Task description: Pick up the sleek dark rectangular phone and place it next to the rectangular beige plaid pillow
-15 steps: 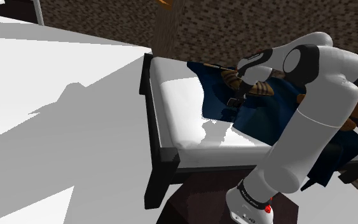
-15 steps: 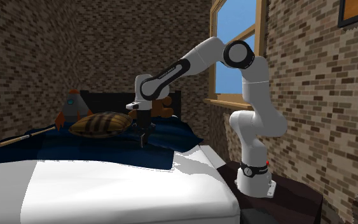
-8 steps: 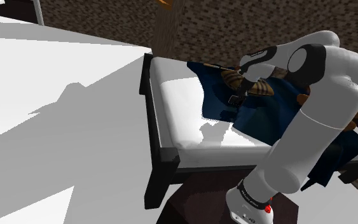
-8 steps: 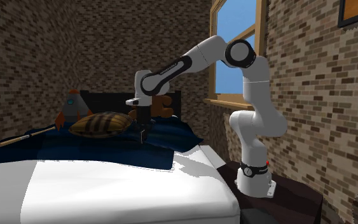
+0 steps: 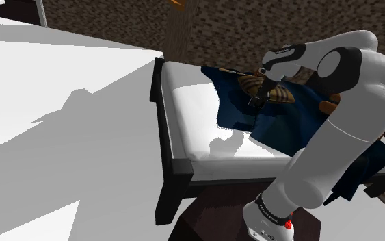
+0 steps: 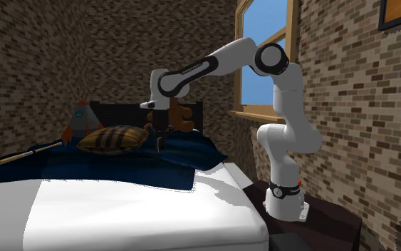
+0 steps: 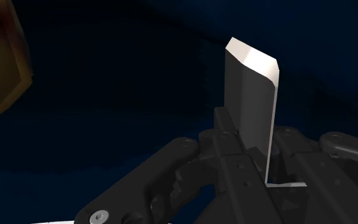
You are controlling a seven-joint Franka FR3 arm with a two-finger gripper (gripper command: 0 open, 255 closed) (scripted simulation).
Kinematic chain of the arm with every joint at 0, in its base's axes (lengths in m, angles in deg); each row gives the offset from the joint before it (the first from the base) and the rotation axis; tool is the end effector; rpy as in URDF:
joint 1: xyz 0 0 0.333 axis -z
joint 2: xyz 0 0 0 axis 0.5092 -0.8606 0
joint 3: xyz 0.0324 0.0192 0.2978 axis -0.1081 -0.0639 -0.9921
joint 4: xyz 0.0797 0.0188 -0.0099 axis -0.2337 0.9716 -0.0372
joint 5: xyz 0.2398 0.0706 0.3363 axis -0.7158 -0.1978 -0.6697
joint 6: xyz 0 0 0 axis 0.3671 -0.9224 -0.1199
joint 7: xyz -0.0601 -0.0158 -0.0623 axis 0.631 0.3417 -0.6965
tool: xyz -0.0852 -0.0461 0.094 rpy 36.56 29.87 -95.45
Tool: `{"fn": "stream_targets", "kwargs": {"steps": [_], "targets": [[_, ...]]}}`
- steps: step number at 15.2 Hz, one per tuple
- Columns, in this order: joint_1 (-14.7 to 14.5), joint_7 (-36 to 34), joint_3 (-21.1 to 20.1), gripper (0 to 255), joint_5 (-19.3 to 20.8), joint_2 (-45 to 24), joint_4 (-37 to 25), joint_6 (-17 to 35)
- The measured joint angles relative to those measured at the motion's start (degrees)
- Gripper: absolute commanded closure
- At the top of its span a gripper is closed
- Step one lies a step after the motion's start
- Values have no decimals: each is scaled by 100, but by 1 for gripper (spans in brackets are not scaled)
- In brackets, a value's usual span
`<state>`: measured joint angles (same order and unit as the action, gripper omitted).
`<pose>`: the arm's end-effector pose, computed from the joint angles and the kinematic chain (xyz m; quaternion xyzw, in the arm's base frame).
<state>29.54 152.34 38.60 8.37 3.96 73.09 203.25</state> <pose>0.3454 -0.4738 0.3902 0.9387 0.3446 0.0068 0.0016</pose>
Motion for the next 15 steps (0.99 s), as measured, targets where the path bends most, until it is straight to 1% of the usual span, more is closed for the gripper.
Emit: {"fn": "stream_targets", "kwargs": {"steps": [7, 15], "targets": [[-62, -206, -16, 255, 284, 302, -354, -518], [-81, -278, -36, 255, 375, 404, -904, -1125]]}}
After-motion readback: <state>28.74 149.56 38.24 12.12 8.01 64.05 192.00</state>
